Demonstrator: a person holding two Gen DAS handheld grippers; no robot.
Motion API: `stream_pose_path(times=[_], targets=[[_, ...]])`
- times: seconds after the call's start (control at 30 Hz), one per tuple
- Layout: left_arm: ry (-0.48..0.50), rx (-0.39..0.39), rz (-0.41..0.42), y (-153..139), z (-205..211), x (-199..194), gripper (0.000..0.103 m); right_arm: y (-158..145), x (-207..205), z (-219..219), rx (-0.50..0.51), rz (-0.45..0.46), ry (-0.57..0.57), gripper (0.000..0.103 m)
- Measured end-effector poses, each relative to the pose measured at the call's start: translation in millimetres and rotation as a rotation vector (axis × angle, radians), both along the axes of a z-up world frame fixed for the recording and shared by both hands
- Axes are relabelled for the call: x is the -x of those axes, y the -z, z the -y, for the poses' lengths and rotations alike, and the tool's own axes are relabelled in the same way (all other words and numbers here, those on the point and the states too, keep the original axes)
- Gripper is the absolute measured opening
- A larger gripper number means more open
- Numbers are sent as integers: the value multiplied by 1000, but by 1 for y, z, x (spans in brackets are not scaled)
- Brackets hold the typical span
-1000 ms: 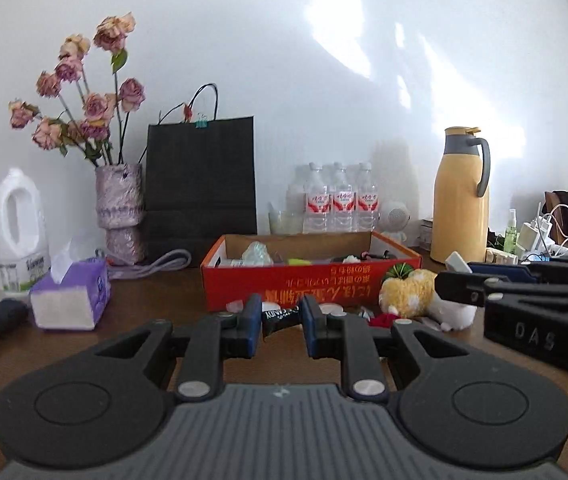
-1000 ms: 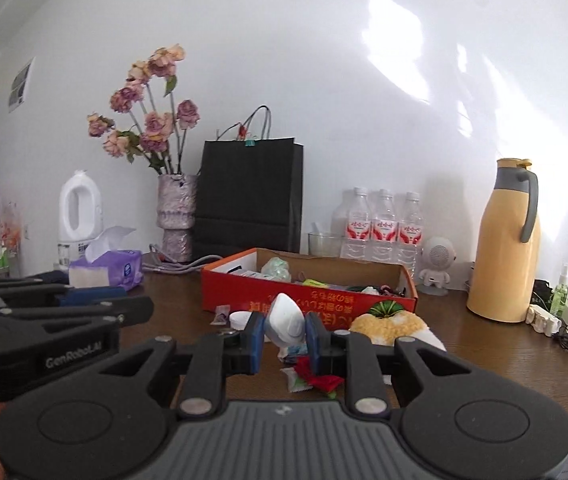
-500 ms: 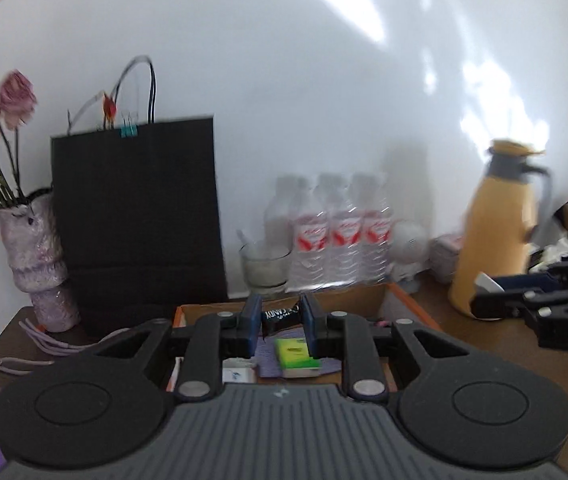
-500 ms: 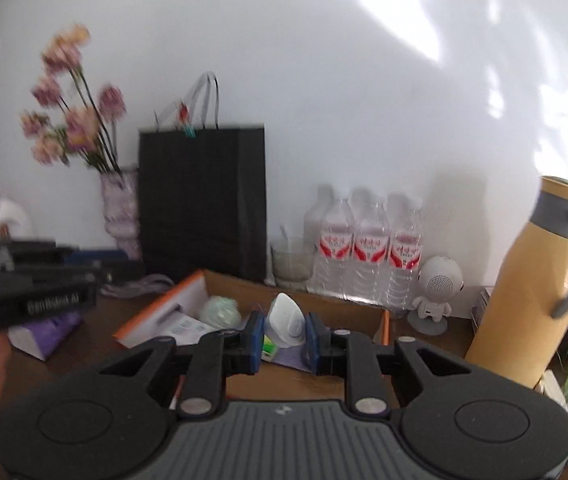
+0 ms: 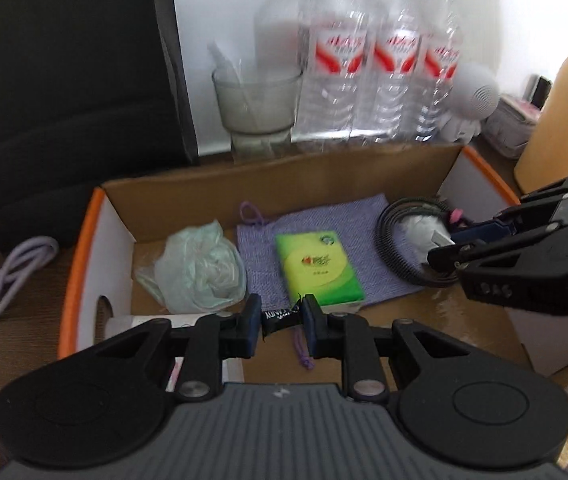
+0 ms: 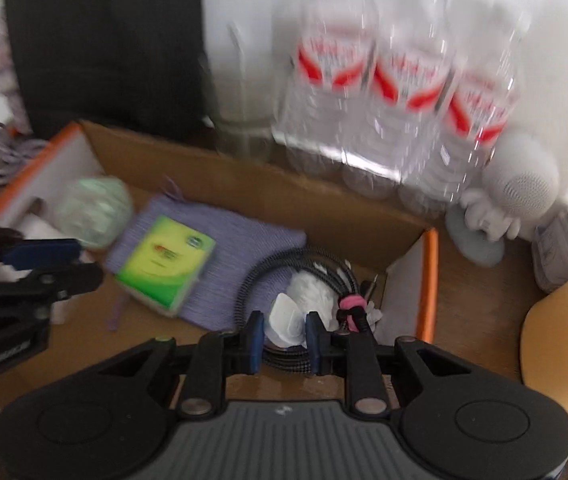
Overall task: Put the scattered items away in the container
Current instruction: 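Carry the lid into the box with the right tool while the left carries the packet, then open both tools in the box and withdraw them toward the table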
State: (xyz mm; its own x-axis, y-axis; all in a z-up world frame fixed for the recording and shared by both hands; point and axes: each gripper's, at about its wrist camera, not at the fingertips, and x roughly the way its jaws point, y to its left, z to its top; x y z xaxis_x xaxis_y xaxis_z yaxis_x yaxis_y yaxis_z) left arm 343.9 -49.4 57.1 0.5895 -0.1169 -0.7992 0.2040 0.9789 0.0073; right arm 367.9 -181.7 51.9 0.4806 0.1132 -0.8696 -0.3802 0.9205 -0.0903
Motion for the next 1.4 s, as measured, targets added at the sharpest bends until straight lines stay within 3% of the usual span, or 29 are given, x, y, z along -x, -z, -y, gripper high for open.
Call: stream_pose_path(times=[0.1, 0.17, 0.3, 0.6, 0.7, 0.73, 0.8, 0.9, 0.97, 1.0, 1.07, 1.23, 1.4], targets=[[33, -2, -35, 2, 1, -7, 25, 7, -5, -3, 12, -21, 10, 22], [19, -18, -32, 3, 2, -9, 29, 2, -5, -1, 1, -23, 26, 36], [-2, -24, -48, -1, 1, -12, 33, -16, -4, 8, -26, 1, 67, 41], [-100, -24, -16, -56, -19, 18, 56, -67, 29, 22, -79, 35, 95, 56], [-160, -54, 75, -76, -23, 44, 61, -85, 49, 29, -81, 100, 126, 70], [-183, -54, 133, -83, -24, 58, 70, -91, 59, 32, -87, 138, 139, 77], [-213, -25, 289, -94, -25, 92, 85, -102, 84, 36, -114, 235, 152, 79], [-236, 11, 572, -97, -23, 151, 100, -112, 133, 46, -250, 492, 165, 81], [-243, 4, 691, -94, -19, 181, 100, -108, 171, 51, -324, 707, 185, 95], [-241, 3, 719, -92, -17, 190, 100, -104, 185, 51, -340, 770, 175, 95], [-228, 17, 740, -90, -17, 203, 100, -100, 198, 45, -321, 782, 153, 95], [-236, 50, 701, -84, -31, 232, 103, -98, 230, 38, -323, 753, 155, 95], [-267, 32, 640, -40, -42, 317, 103, -73, 324, 38, -367, 739, 170, 95]])
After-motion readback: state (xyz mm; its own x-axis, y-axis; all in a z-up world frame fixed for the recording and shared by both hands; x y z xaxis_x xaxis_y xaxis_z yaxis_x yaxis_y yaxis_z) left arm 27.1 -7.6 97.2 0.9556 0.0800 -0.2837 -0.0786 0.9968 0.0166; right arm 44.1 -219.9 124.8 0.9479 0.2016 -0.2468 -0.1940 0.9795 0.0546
